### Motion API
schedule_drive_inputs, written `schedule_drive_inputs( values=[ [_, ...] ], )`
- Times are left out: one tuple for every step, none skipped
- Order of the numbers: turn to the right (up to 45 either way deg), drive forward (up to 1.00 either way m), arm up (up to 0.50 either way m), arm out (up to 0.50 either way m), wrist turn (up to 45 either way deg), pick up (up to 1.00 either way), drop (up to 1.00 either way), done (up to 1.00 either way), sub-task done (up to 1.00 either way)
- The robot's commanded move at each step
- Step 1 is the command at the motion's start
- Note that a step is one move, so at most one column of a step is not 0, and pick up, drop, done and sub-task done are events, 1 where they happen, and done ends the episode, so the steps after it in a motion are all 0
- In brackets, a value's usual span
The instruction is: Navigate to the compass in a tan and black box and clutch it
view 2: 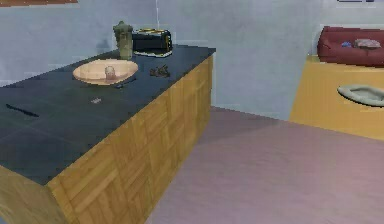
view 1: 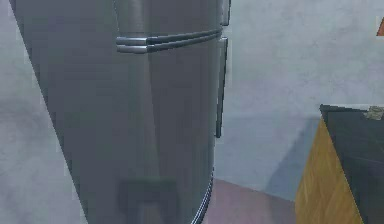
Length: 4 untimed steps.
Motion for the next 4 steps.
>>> schedule_drive_inputs(
  values=[
    [21.0,0.00,0.00,0.00,0.0,0.00,0.00,0.00,0.00],
    [0.0,0.70,0.00,0.00,0.0,0.00,0.00,0.00,0.00],
    [-42.0,0.00,0.00,0.00,0.0,0.00,0.00,0.00,0.00],
    [0.0,0.00,0.50,0.00,0.0,0.00,0.00,0.00,0.00]
  ],
)
